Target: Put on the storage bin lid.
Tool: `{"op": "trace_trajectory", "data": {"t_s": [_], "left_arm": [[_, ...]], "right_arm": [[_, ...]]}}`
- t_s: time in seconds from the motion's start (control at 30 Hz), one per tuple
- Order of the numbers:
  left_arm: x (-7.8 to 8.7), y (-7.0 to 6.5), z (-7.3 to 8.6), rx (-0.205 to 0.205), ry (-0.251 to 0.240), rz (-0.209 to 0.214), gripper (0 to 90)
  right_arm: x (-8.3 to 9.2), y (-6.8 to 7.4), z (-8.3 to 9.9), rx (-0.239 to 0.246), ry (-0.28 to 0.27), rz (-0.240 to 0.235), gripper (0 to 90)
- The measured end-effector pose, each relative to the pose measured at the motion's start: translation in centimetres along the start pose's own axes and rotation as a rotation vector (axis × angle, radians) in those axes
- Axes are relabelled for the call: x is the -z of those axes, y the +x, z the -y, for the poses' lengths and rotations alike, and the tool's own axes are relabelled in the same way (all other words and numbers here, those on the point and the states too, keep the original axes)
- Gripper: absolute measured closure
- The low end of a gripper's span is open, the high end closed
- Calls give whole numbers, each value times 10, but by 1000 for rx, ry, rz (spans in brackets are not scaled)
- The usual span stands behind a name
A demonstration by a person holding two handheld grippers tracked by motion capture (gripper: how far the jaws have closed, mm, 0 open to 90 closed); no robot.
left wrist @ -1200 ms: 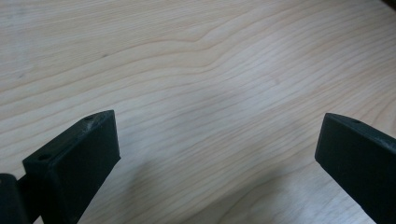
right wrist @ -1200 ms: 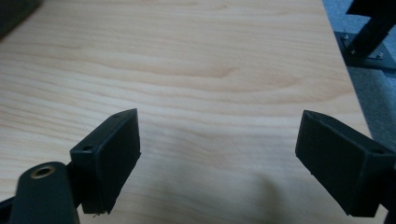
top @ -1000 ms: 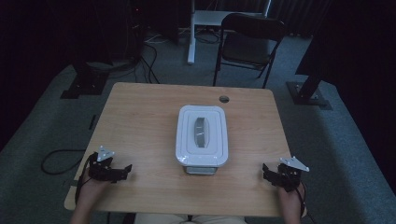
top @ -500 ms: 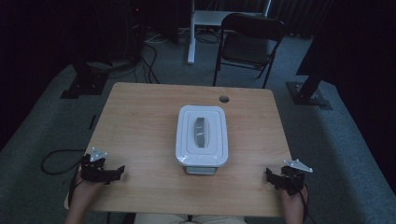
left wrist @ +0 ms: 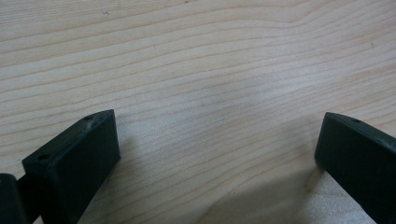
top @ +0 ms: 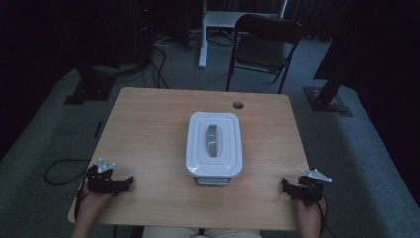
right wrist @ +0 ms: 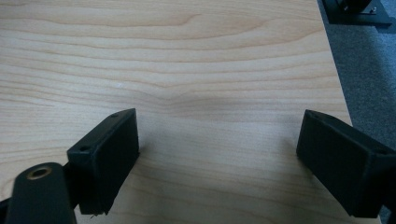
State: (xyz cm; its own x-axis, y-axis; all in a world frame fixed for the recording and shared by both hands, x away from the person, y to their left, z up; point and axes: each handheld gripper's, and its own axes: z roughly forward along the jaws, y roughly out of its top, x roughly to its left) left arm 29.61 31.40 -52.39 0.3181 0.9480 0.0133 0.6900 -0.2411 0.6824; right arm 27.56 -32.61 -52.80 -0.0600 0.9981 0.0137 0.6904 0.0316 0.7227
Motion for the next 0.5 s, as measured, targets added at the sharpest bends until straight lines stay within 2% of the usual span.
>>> {"op": "trace_trajectory", "data": {"t_s": [0.5], "left_arm": [[0,-1,0,13,0,-12,5]], "right_arm": [[0,1,-1,5,2,-7,126]]}}
